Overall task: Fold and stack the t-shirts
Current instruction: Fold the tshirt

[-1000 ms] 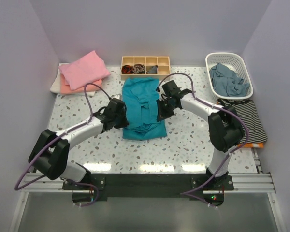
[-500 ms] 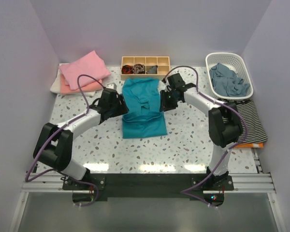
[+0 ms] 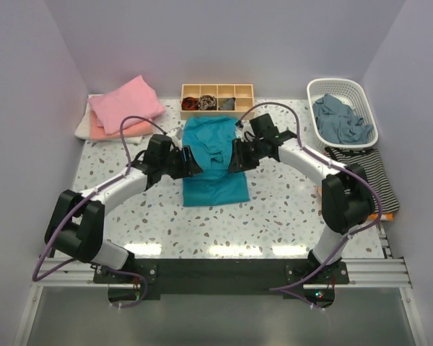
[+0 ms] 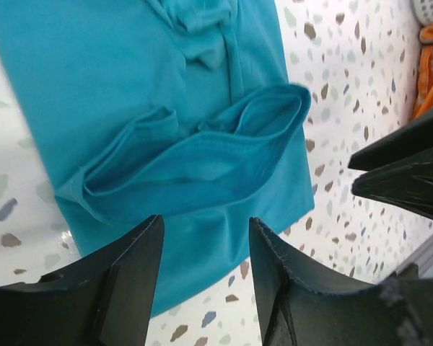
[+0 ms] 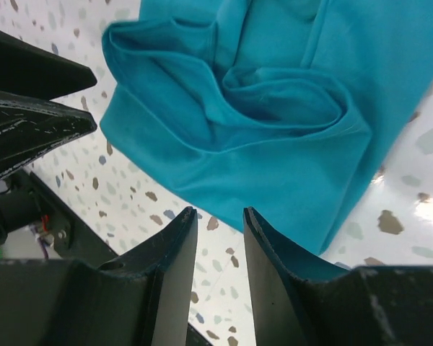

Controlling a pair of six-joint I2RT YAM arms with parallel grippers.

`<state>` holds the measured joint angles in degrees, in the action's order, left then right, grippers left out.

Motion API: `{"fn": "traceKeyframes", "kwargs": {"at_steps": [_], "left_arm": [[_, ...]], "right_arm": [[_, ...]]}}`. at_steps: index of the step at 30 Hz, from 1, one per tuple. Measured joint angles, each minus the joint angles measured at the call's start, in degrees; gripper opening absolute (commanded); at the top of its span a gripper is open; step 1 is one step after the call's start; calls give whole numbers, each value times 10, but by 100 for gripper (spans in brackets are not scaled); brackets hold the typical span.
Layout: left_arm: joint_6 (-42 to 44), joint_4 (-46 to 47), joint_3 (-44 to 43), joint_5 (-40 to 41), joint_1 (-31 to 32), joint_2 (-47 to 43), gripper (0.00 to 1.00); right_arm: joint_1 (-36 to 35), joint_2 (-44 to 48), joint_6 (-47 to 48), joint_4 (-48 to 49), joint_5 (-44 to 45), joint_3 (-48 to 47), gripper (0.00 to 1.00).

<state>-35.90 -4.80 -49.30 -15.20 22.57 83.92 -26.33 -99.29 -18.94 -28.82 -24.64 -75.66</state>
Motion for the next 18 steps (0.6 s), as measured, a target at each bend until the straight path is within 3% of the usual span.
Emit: {"fn": "traceKeyframes", "kwargs": {"at_steps": [18], "left_arm": [[13,10,16,-81,1,89,52]], "right_arm": [[-31,-100,-15,-9,-4,-13,35]]}}
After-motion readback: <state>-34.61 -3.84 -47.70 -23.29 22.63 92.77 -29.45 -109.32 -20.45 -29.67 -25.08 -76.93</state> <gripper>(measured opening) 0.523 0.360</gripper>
